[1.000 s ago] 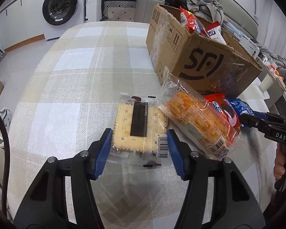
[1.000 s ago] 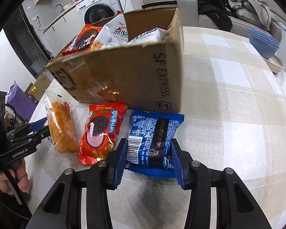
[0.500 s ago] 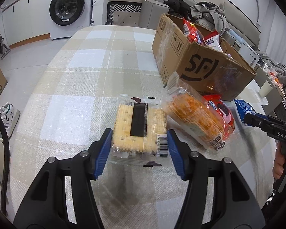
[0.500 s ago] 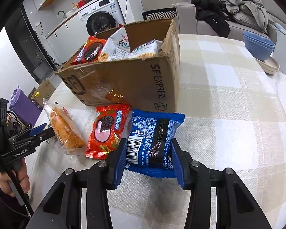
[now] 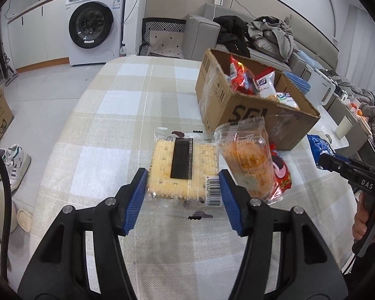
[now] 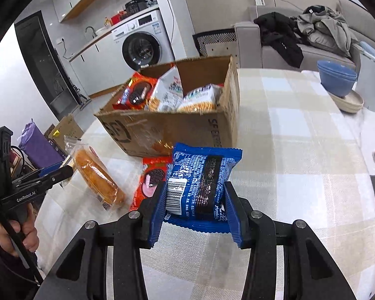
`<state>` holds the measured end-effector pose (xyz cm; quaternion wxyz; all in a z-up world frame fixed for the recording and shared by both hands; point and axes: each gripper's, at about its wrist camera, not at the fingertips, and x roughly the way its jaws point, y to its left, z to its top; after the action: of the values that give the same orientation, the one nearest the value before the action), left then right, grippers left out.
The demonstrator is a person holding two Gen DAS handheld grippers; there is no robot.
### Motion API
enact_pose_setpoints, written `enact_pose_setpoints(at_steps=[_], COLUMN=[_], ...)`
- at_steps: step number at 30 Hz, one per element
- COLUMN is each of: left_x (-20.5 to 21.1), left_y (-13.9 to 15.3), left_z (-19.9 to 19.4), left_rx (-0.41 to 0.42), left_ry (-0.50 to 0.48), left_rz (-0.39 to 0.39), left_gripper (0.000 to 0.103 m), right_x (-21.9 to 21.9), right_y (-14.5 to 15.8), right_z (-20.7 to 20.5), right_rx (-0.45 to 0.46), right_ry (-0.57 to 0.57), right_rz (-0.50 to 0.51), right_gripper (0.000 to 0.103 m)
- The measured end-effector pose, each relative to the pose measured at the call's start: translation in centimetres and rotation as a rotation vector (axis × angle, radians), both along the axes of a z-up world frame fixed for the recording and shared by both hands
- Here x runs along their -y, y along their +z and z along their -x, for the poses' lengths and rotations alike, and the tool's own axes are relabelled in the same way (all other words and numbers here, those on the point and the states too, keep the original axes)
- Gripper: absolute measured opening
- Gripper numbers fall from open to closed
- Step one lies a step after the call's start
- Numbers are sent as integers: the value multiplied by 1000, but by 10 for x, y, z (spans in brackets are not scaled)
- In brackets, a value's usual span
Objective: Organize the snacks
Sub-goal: 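Lift the cracker pack and blue wafer pack and carry them over the box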
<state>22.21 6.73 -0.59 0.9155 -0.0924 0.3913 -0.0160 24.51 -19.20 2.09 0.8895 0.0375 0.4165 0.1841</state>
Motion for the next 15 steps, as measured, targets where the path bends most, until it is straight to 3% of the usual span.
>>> enact_pose_setpoints(at_steps=[15], left_x=[12], left_y=[58], left_z=[15], left_rx=[93], left_ry=[-17], left_rz=[-10], left_gripper=[55], right_x=[5], right_y=[31], right_z=[14], right_rx=[106], right_ry=[13], right_rz=[-39], right_gripper=[45])
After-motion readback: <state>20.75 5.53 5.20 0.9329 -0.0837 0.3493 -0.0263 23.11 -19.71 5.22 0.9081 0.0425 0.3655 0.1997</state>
